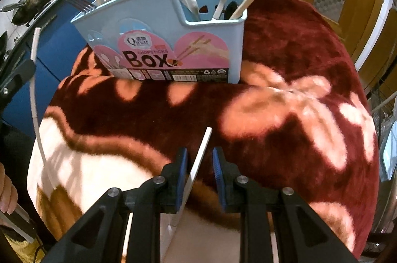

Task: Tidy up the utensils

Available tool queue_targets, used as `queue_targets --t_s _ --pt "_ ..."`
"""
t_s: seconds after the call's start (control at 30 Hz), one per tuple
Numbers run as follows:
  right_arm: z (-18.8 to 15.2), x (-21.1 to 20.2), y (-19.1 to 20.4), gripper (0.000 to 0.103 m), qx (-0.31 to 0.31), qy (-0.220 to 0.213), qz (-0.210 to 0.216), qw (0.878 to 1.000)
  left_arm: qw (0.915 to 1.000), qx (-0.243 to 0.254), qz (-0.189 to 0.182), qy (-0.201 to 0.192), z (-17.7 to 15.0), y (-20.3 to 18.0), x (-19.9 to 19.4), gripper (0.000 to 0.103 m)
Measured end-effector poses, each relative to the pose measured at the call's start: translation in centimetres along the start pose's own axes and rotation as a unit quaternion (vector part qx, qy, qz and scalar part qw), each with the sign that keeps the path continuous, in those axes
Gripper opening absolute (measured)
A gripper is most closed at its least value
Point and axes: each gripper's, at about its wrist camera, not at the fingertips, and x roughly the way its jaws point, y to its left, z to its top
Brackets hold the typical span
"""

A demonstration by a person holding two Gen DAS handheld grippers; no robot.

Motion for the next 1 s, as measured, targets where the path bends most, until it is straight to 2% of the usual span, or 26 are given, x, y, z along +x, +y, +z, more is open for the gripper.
queue_targets --t_s 0.1,0.23,0.37,0.6,0.83,1.0 --pt "0.1 -0.1 -0.2 0.013 0.005 -0.007 0.003 1.000 0.9999 -0.004 -0.007 -0.006 0.4 0.0 -0.3 0.006" --pt "-0.3 -0.7 -1.4 0.007 0.028 -0.021 0.024 0.999 0.9998 -0.010 -0.004 -0.018 1.0 0.1 -0.6 0.006" --pt "-0.7 -2.1 -2.4 0.006 0.051 -0.042 0.041 0.997 0.9992 -0.015 -0.014 -0.035 1.5 0.4 -0.9 0.006" --pt "-0.7 -5.9 -2.4 0.006 0.058 -0.123 0.064 0.989 0.9981 -0.022 -0.008 -0.057 3.1 0.6 -0.8 0.006" --pt "0.8 -9.4 -1.2 0.005 0.044 -0.207 0.048 0.976 0.9962 -0.025 0.012 -0.082 6.0 0.8 -0.6 0.006" --pt "2.9 -10.9 -1.3 0.005 0.049 -0.252 0.054 0.965 0.9927 -0.026 0.025 -0.115 8.3 0.9 -0.4 0.006"
